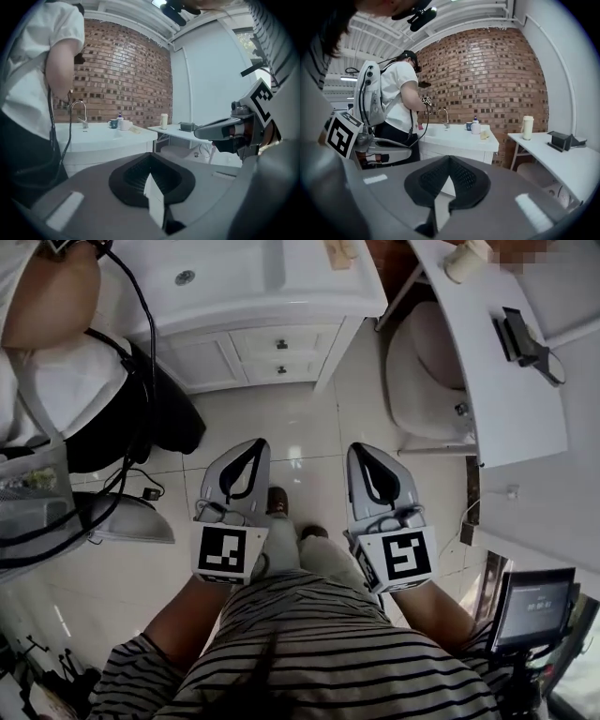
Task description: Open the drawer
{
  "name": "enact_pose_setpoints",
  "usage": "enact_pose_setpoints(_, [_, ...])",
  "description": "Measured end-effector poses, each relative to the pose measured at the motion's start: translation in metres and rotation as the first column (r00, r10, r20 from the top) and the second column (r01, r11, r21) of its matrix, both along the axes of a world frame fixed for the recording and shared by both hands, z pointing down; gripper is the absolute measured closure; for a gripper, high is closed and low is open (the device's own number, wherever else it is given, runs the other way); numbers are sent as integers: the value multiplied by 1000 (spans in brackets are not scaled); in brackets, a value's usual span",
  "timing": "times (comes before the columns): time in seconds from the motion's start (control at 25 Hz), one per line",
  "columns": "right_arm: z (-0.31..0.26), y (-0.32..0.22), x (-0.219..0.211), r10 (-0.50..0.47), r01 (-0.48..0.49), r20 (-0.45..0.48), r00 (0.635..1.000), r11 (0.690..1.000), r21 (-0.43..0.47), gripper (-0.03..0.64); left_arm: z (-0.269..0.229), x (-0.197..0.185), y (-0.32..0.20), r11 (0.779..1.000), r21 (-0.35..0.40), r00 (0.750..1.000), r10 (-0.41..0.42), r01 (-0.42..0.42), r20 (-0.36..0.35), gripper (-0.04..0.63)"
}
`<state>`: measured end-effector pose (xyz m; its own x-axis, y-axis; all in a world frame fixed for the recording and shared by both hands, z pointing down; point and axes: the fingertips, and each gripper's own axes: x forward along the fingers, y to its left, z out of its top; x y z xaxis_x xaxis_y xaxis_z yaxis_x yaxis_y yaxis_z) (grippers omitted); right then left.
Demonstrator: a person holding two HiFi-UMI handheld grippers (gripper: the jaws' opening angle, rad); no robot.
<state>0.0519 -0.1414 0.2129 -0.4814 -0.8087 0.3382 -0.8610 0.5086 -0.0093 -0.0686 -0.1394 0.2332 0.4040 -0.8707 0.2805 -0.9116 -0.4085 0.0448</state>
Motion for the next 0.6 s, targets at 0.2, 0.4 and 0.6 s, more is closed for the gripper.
enact_pose_setpoints(0.2, [122, -31, -2, -19, 19, 5, 1000, 1000, 12, 615, 100, -8, -21, 997, 31, 997, -71, 72, -35, 580])
enact_pose_setpoints(0.4, [261, -69, -13, -24, 24, 33, 999, 999, 22, 615, 203, -7, -41, 993, 83, 995, -85, 89, -50, 580])
enact_pose_setpoints(0.6, [360, -95, -34, -42, 39, 51, 998, 998, 52, 615, 293, -8, -60, 989, 121, 996, -85, 89, -39, 580])
